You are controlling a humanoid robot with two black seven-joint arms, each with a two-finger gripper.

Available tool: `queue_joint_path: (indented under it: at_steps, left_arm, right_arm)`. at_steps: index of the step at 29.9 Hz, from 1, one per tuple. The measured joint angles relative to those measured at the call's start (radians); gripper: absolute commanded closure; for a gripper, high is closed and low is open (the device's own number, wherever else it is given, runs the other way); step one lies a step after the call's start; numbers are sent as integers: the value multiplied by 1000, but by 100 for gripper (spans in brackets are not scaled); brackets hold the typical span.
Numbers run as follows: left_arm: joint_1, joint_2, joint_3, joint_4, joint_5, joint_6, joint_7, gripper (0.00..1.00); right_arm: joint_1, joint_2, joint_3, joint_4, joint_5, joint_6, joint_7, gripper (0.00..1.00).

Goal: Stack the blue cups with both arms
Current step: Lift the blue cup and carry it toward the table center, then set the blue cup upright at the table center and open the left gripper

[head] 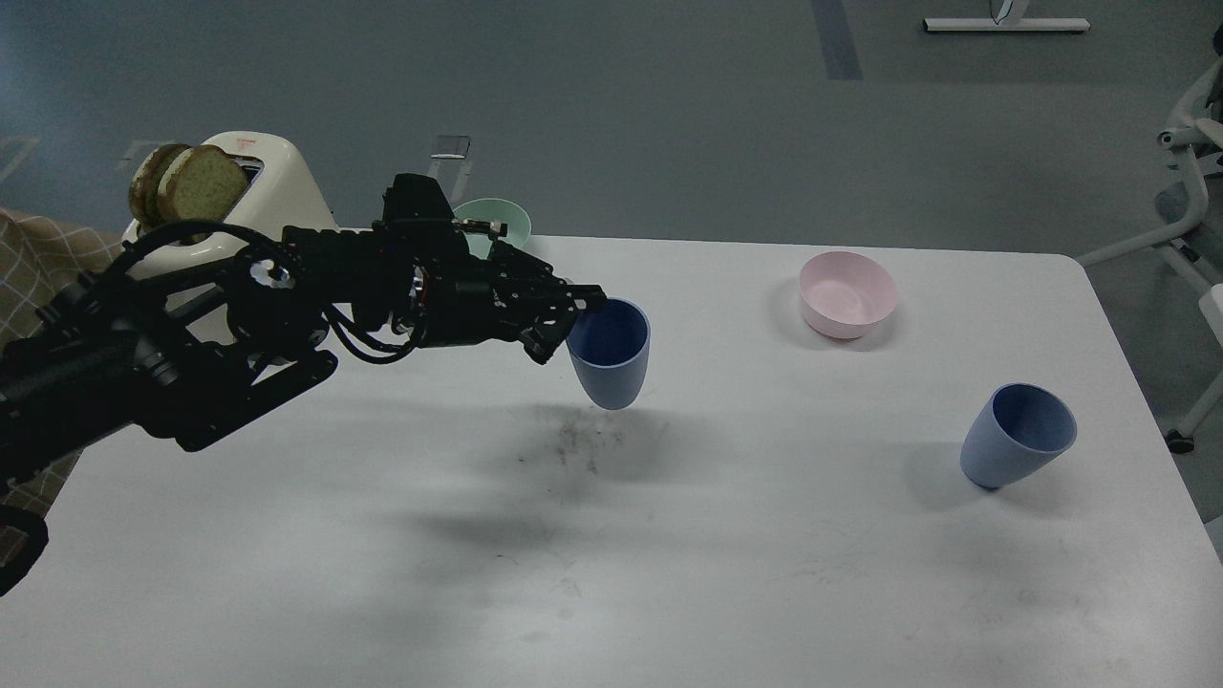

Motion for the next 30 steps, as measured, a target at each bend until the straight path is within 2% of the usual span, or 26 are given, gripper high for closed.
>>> queue_joint_path:
  at_steps: [8,24,27,29,30]
  left_arm:
    - [-7,-95,30,79,24,0,0,100]
    - [-5,-117,68,139,25,0,0,100]
    - [-5,-125,70,141,25,0,0,94]
    - [-5,-127,70,142,25,0,0,82]
    - [-5,-130,70,142,25,0,1,72]
  right_arm:
    - [-53,-9,10,-10,2,0,1,0]
    - [-89,-4,18,-8,3,0,5,0]
    - [-89,-3,18,-6,2,0,5,0]
    - [-89,-2,18,-4,2,0,4,0]
    - [-89,-2,18,-4,3,0,4,0]
